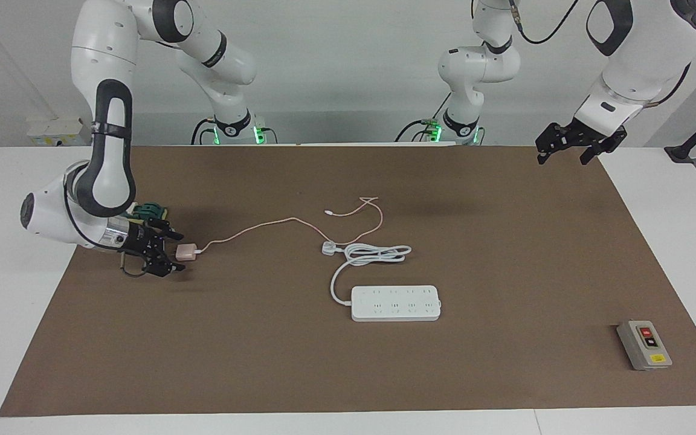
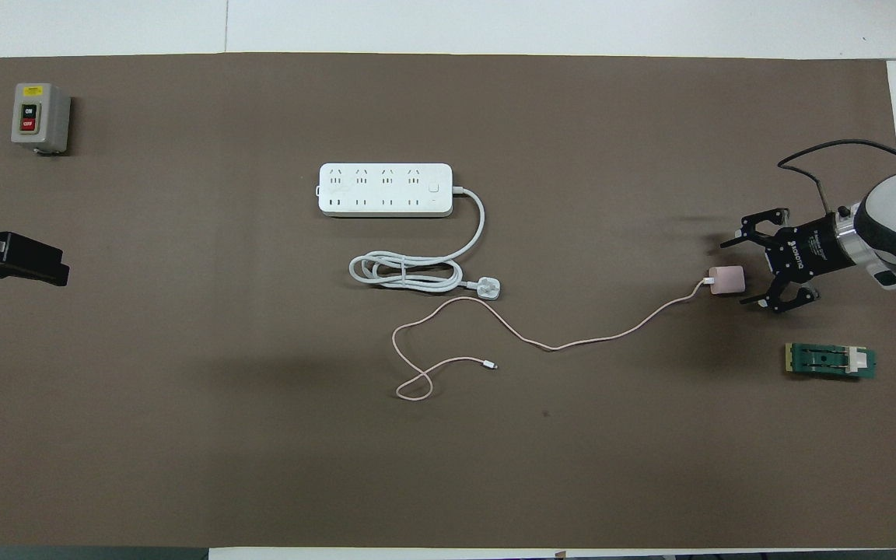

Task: Plug charger into power strip
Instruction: 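Reach the right gripper down over the pink charger, then grasp the pink charger with the right gripper while the left gripper reaches inward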

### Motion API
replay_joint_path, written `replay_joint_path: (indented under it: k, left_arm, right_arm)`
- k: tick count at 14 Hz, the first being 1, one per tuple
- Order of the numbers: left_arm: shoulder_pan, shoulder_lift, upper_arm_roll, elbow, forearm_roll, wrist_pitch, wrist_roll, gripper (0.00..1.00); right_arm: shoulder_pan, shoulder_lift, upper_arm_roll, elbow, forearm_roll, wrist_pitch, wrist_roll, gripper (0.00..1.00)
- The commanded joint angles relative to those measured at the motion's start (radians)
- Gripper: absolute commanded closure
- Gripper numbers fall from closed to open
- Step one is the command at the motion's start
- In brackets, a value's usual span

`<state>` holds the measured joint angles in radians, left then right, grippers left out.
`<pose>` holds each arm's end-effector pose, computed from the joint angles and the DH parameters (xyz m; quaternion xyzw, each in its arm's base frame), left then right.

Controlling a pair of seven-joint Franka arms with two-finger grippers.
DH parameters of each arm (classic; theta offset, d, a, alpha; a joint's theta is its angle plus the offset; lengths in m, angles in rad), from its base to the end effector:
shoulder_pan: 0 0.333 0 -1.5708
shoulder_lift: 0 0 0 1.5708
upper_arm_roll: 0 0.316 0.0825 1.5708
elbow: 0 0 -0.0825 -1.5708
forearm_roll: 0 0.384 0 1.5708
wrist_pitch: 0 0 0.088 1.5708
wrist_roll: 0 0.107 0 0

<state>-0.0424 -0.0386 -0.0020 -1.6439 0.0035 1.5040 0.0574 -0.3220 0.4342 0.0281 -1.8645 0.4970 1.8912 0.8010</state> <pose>0.5331 -0.0233 0.6058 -0.9974 0.0508 0.0506 0.0015 0.5783 -0.1390 0.2652 -0.7452 0.5985 0.2451 0.1625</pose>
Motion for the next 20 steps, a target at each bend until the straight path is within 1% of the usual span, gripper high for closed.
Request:
replay_joint_path:
  k: [1, 2, 4, 5, 6, 7, 8, 9, 14, 15, 16, 18, 20]
  left_arm:
    - [0.013, -0.026, -0.003, -0.037, -0.011, 0.044, 0.015, 0.00]
    - [0.018, -0.026, 0.000, -0.048, -0.052, 0.045, 0.015, 0.00]
    - [0.071, -0.024, 0.000, -0.073, -0.140, 0.047, 0.016, 0.00]
    - [0.078, -0.024, 0.000, -0.094, -0.192, 0.051, 0.019, 0.00]
    - [0.104, -0.012, 0.000, -0.099, -0.244, 0.053, 0.030, 0.00]
    - [0.127, 0.002, 0.000, -0.100, -0.302, 0.053, 0.051, 0.00]
    - [0.140, 0.023, 0.000, -0.109, -0.351, 0.053, 0.074, 0.00]
    - [0.159, 0.032, 0.000, -0.116, -0.403, 0.053, 0.088, 0.00]
    - [0.162, 0.092, 0.000, -0.131, -0.667, 0.073, 0.094, 0.00]
    - [0.151, 0.097, 0.000, -0.164, -0.721, 0.090, 0.099, 0.00]
    - [0.145, 0.095, -0.006, -0.210, -0.784, 0.132, 0.110, 0.00]
    - [0.107, 0.098, -0.006, -0.267, -0.885, 0.186, 0.178, 0.00]
    - [0.073, 0.108, -0.006, -0.312, -1.008, 0.223, 0.280, 0.00]
  right_arm:
    - [-0.018, -0.017, 0.009, -0.044, 0.028, 0.032, -0.043, 0.00]
    - [-0.019, -0.017, 0.009, -0.045, 0.028, 0.037, -0.045, 0.00]
    - [-0.020, -0.017, 0.009, -0.050, 0.028, 0.035, -0.051, 0.00]
    - [-0.020, -0.018, 0.009, -0.053, 0.028, 0.037, -0.058, 0.10]
    - [-0.019, -0.018, 0.009, -0.053, 0.028, 0.039, -0.065, 0.35]
    - [-0.019, -0.018, 0.009, -0.055, 0.028, 0.046, -0.069, 0.50]
    - [-0.017, -0.018, 0.009, -0.058, 0.028, 0.054, -0.081, 0.71]
    - [-0.015, -0.018, 0.009, -0.061, 0.028, 0.058, -0.089, 1.00]
    - [-0.009, -0.018, 0.009, -0.067, 0.028, 0.085, -0.057, 1.00]
    - [-0.008, -0.018, 0.009, -0.058, 0.028, 0.074, -0.039, 1.00]
    - [-0.005, -0.018, 0.009, -0.044, 0.026, 0.059, -0.017, 1.00]
    - [0.011, -0.018, 0.010, 0.017, 0.026, -0.006, 0.032, 1.00]
    - [0.049, -0.025, 0.010, 0.105, 0.022, -0.090, 0.133, 1.00]
